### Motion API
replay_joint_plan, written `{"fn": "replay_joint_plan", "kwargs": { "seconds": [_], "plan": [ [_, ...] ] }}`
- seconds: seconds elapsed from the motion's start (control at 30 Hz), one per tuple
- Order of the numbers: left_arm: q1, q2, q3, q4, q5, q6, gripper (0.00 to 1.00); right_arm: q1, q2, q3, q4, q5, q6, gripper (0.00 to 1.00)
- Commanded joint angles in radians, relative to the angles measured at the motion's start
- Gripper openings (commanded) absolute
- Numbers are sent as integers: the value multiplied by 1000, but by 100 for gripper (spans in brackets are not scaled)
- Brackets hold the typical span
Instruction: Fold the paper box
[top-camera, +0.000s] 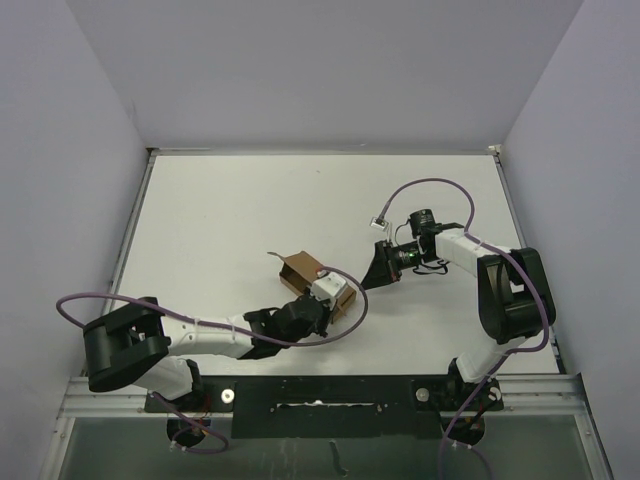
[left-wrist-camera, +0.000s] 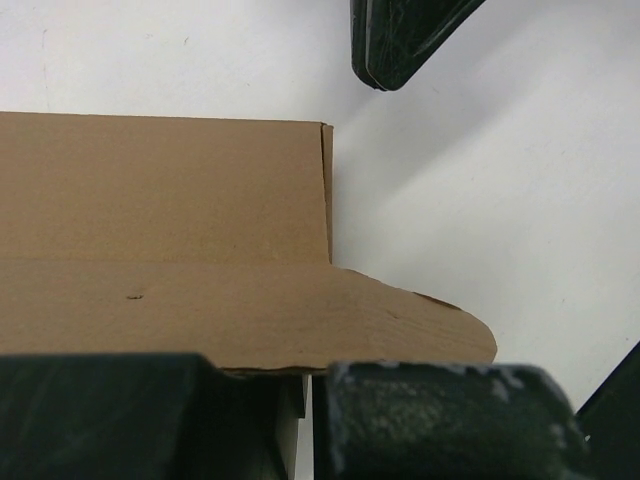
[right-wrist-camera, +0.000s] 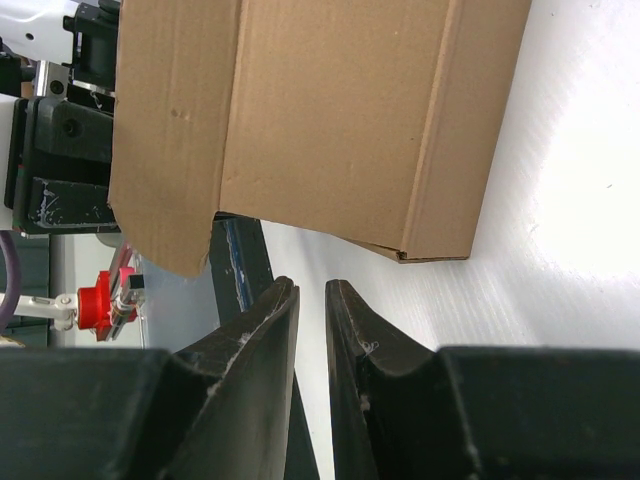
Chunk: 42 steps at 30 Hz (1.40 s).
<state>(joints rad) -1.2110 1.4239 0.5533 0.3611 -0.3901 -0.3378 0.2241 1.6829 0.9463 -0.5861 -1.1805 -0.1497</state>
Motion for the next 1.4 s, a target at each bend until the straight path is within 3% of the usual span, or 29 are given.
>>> {"fn": "replay_joint_plan", "kwargs": {
  "seconds": [0.0, 0.23, 0.7, 0.87, 1.17, 1.37],
  "plan": [
    [5, 2, 44, -34, 27, 93, 0, 2, 9, 19, -4, -21, -15, 20],
    [5, 0, 39, -66, 56, 107, 2, 2, 10, 20, -6, -16, -16, 20],
    [-4, -213, -37, -165, 59, -82, 47, 4, 4, 22, -7, -32, -19, 20],
    [-4, -293, -53, -279, 104, -125, 49, 1, -7, 23, -9, -49, -22, 20],
    [0, -598, 77, -759, 363, -330, 47, 144, -77, 73, 26, -4, -12, 15],
    [6, -759, 276, -927, 257, -356, 47, 215, -12, 113, 17, 66, -6, 9]
  ]
}}
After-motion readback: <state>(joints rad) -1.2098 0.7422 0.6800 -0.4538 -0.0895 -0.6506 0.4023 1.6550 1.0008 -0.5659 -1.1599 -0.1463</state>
